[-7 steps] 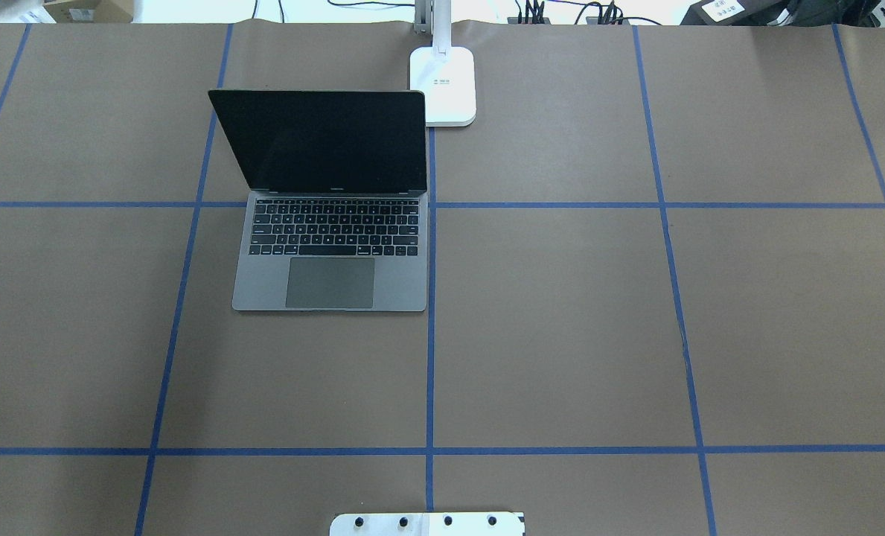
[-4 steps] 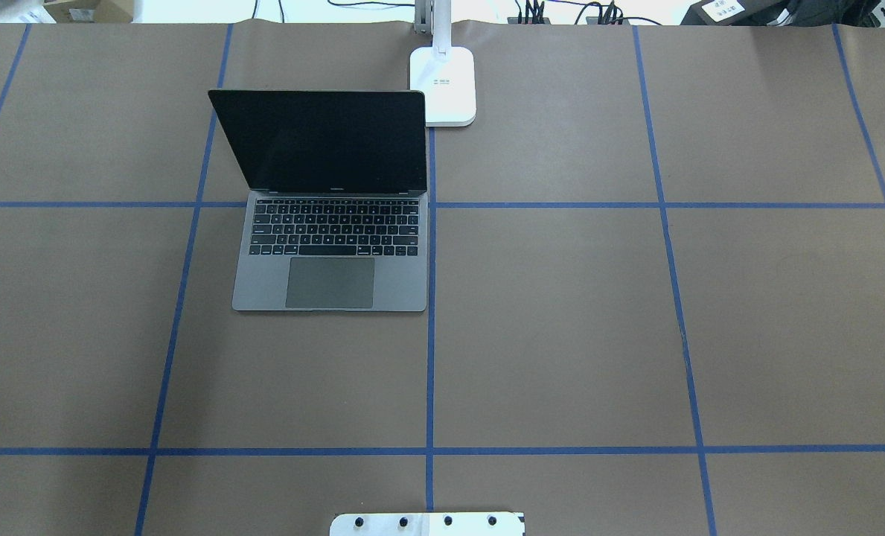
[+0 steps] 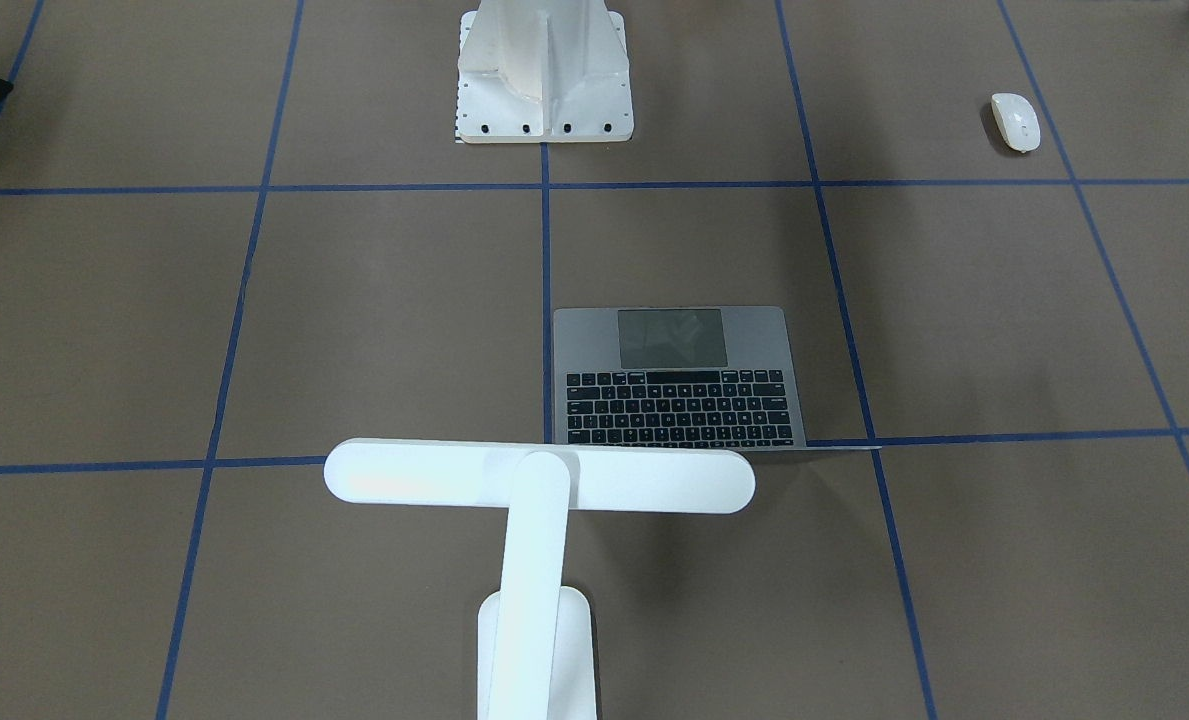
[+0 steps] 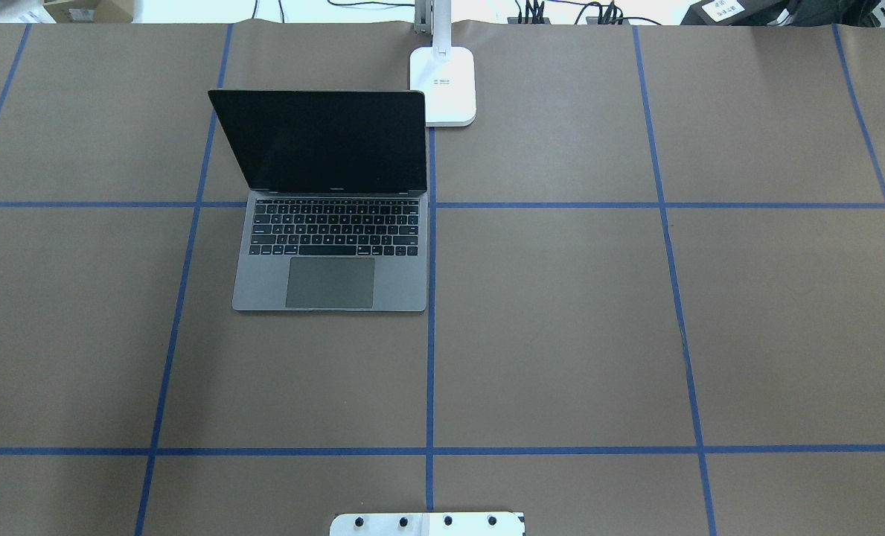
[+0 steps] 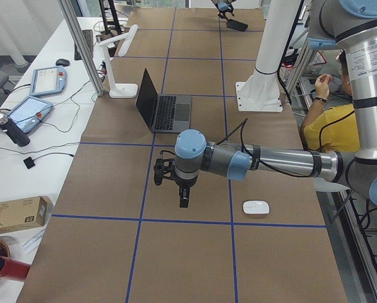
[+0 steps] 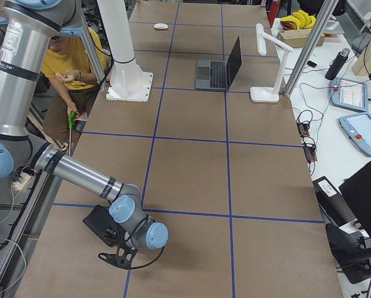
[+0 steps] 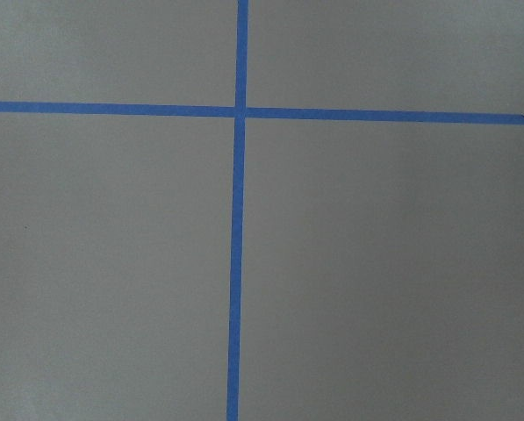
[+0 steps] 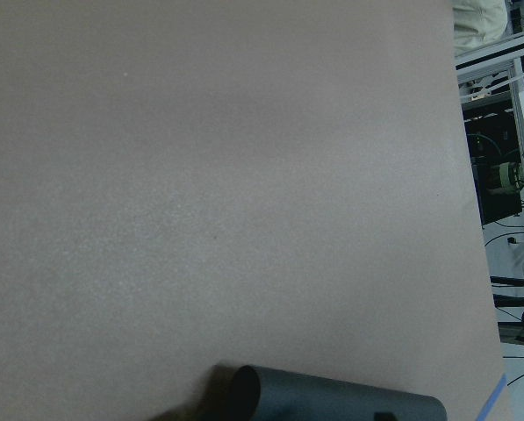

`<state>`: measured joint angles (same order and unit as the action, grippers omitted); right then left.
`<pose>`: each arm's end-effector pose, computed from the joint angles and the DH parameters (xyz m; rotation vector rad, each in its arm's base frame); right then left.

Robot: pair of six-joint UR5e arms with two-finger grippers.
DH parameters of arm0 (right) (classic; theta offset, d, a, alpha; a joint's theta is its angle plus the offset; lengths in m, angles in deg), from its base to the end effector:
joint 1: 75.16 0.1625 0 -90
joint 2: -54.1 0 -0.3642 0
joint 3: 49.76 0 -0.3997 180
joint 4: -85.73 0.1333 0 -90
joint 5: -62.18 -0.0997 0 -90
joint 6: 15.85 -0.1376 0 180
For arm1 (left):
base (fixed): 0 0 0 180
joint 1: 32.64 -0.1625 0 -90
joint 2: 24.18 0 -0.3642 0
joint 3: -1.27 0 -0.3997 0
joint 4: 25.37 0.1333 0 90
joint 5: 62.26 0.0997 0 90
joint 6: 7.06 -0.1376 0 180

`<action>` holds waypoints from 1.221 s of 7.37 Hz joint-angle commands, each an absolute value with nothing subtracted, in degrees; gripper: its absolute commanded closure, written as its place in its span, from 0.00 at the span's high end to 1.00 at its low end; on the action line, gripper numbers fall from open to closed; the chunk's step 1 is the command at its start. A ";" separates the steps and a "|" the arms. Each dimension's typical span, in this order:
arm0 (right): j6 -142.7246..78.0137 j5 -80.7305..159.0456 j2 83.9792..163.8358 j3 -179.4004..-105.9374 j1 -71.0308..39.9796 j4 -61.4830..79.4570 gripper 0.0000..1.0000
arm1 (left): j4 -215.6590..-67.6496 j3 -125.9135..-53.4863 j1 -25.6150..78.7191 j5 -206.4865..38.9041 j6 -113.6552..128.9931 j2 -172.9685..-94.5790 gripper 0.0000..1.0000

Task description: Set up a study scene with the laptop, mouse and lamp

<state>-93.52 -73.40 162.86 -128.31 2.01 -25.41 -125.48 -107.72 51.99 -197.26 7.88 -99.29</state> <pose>-0.0137 -0.2177 0.8465 -1.2210 0.0874 1.3548 0.0040 -0.4271 0.5557 0.0936 0.8103 -0.0603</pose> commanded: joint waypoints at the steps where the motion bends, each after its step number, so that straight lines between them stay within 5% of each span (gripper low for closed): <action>1: -93.81 -73.17 162.82 -128.25 6.21 -27.64 0.67 | -125.48 -107.71 51.91 -197.26 7.88 -99.33 1.00; 9: -106.38 -74.10 161.51 -126.58 10.44 -27.03 0.68 | -125.39 -108.77 52.00 -197.26 7.79 -99.15 1.00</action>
<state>-105.35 -71.39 162.01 -126.39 9.33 -27.08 -125.43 -108.49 51.99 -197.26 7.86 -99.23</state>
